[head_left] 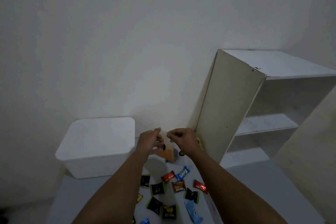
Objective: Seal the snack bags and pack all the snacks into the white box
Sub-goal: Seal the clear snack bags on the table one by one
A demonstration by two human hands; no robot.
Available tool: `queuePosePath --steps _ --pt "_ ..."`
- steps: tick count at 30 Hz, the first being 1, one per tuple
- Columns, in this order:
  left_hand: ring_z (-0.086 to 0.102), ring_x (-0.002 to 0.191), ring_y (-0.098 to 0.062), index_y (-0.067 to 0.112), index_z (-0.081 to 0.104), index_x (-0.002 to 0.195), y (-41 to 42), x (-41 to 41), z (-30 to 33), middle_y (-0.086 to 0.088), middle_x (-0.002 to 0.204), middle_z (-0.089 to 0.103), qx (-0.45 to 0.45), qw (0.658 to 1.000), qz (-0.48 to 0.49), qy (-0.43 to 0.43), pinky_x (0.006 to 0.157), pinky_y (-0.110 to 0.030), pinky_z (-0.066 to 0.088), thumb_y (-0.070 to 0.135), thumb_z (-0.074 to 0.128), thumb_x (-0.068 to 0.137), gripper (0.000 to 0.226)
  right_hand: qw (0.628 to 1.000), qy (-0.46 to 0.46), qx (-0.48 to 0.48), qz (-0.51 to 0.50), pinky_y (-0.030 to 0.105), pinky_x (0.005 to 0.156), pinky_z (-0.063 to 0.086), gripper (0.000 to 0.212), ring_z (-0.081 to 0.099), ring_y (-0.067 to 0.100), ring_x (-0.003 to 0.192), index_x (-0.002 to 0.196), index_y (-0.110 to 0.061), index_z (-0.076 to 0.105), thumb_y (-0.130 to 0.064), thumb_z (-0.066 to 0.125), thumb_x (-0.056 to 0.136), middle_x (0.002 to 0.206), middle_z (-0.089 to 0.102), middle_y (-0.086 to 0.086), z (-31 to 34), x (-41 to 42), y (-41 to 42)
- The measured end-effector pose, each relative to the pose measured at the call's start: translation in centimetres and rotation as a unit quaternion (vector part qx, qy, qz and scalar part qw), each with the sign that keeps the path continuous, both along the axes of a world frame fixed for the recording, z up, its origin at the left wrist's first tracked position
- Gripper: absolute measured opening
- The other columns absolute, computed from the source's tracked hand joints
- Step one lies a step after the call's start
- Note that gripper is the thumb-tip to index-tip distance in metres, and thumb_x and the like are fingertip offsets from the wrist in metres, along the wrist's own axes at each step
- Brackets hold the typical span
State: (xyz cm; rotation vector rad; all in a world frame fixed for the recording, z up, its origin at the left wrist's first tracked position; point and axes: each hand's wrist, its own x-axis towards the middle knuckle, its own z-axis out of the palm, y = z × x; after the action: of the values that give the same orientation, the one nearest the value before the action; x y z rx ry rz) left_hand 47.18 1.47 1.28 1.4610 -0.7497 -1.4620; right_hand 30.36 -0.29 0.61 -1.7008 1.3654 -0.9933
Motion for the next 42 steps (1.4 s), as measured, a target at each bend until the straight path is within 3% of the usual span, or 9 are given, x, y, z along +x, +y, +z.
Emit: queuePosePath --steps 6,12,17,24,28,31,35,42 --pt "0.073 0.095 -0.032 -0.001 0.065 0.103 -0.5 -2.6 -0.3 -0.021 0.099 0.072 -0.007 0.998 0.044 0.038 0.077 -0.044 0.063 0.011 0.056 0.094 0.017 0.998 -0.01 0.012 0.06 0.038 0.077 0.062 0.011 0.074 0.015 0.075 0.096 -0.015 0.08 -0.017 0.076 0.086 0.084 0.078 0.0 -0.5 -2.0 -1.4" --pt "0.07 0.091 -0.03 0.012 0.063 0.08 -0.9 -5.3 -0.9 -0.015 0.095 0.071 -0.042 0.998 -0.005 -0.045 0.075 -0.041 0.063 0.013 0.054 0.098 0.02 0.992 -0.052 0.062 0.096 0.027 0.072 0.058 0.017 0.073 0.01 0.078 0.093 -0.015 0.08 -0.029 0.077 0.085 0.084 0.077 0.001 -0.6 -4.6 -2.4" --pt "0.066 0.079 -0.021 0.014 0.06 0.08 -1.1 -7.5 -1.2 -0.009 0.084 0.069 -0.07 0.984 -0.038 -0.157 0.07 -0.034 0.059 0.018 0.052 0.102 0.024 0.988 -0.04 0.099 0.109 0.045 0.079 0.062 0.011 0.075 0.022 0.078 0.084 -0.014 0.08 -0.025 0.075 0.086 0.079 0.077 0.005 -1.4 -6.8 -3.4" --pt "0.065 0.074 -0.024 0.009 0.06 0.082 -1.4 -9.2 -1.4 -0.015 0.079 0.07 -0.049 0.978 -0.042 -0.196 0.072 -0.037 0.055 0.012 0.049 0.101 0.021 0.986 0.011 0.11 0.124 0.053 0.07 0.061 0.012 0.072 0.031 0.074 0.076 -0.016 0.078 -0.018 0.069 0.084 0.076 0.075 0.01 -2.0 -8.4 -4.3" --pt "0.072 0.08 -0.025 0.007 0.06 0.086 -1.3 -10.0 -0.9 -0.018 0.09 0.073 -0.021 0.987 -0.002 -0.156 0.063 -0.034 0.061 0.01 0.054 0.096 0.012 0.98 -0.01 0.123 0.159 0.042 0.068 0.063 0.013 0.073 0.026 0.071 0.077 -0.009 0.077 -0.009 0.067 0.086 0.073 0.075 0.009 -1.9 -8.4 -4.8" --pt "0.073 0.083 -0.025 0.004 0.063 0.089 -1.3 -9.9 -0.9 -0.018 0.093 0.073 -0.012 0.988 -0.002 -0.152 0.067 -0.037 0.063 0.008 0.054 0.096 0.012 0.972 -0.025 0.164 0.167 0.03 0.06 0.059 0.01 0.071 0.017 0.064 0.083 0.002 0.074 -0.003 0.066 0.086 0.072 0.074 0.014 -1.5 -8.5 -4.7" --pt "0.07 0.084 -0.023 0.004 0.067 0.092 -1.6 -9.9 -1.0 -0.022 0.1 0.072 -0.017 0.985 -0.005 -0.172 0.064 -0.034 0.061 0.012 0.058 0.097 0.013 0.962 -0.07 0.218 0.148 0.034 0.06 0.06 0.022 0.073 0.029 0.071 0.094 0.015 0.067 -0.007 0.067 0.089 0.087 0.073 0.028 -1.3 -8.4 -5.1" --pt "0.071 0.081 -0.02 -0.004 0.067 0.099 -2.1 -9.9 -0.7 -0.018 0.096 0.072 -0.051 0.977 0.021 -0.208 0.06 -0.03 0.06 0.009 0.058 0.098 0.016 0.958 -0.086 0.218 0.167 0.037 0.057 0.058 0.018 0.07 0.029 0.067 0.089 0.005 0.062 -0.01 0.058 0.097 0.081 0.071 0.017 -0.9 -8.0 -6.0"
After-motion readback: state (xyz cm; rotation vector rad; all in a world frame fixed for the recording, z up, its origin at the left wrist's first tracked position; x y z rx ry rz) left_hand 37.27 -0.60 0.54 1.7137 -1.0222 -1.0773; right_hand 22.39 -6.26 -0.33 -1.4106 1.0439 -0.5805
